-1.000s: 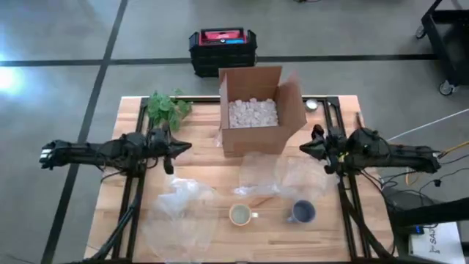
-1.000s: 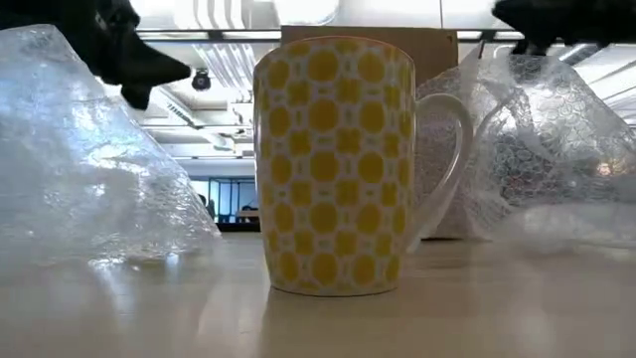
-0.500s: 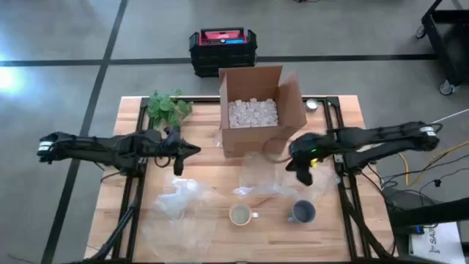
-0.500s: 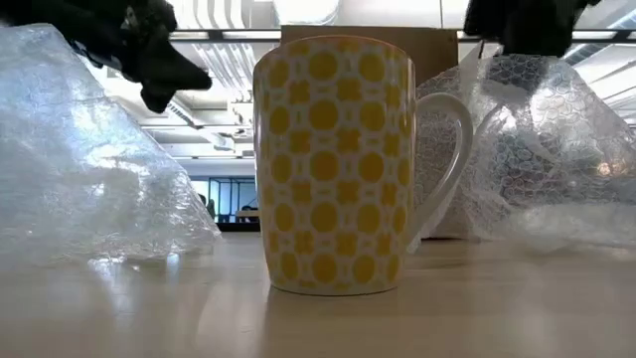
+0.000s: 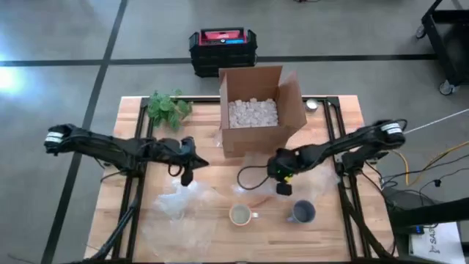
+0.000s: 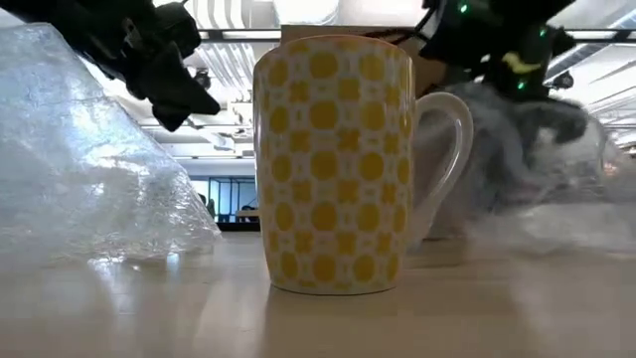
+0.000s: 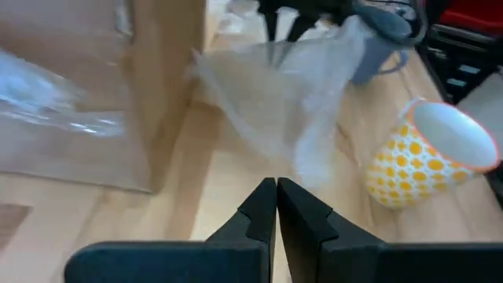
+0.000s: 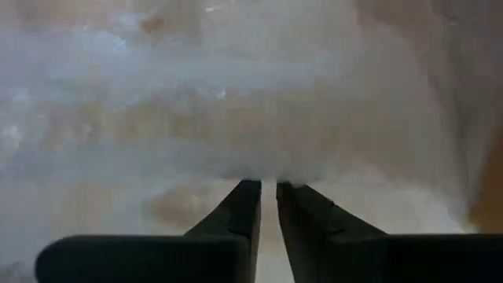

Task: Wrap mug
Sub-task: Wrap the purple mug with bubble wrap

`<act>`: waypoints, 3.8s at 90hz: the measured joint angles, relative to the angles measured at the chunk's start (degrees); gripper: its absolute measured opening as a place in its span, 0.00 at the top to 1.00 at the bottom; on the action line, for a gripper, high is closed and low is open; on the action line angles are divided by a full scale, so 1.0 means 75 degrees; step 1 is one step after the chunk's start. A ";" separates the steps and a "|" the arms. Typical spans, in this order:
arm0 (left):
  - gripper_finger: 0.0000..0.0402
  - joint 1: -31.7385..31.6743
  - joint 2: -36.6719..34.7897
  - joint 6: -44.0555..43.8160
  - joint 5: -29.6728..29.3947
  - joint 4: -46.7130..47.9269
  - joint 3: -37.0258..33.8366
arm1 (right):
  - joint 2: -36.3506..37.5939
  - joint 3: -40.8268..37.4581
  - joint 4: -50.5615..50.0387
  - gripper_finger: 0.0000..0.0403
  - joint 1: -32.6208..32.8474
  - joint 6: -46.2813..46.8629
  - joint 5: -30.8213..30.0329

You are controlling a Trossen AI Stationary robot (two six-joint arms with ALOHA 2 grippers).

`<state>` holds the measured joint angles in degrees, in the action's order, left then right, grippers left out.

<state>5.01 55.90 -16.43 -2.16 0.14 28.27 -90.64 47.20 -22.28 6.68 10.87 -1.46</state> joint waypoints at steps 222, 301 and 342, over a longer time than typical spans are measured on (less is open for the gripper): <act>1.00 0.0243 0.1523 -0.1896 -0.1582 0.0494 0.0364 | 0.3827 0.0638 -0.3342 0.62 0.2454 0.3138 0.0241; 1.00 0.0243 0.1664 -0.1670 -0.1599 0.0321 0.0364 | 0.1505 0.0436 -0.3843 0.95 0.3624 0.2850 -0.0024; 1.00 0.0243 0.1664 -0.1476 -0.1646 0.0181 0.0364 | 0.1815 0.3180 -0.4893 0.98 0.2892 0.1100 -0.1977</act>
<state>6.83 68.38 -27.49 -14.50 1.50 31.00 -77.03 71.05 -58.98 28.38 19.12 -16.29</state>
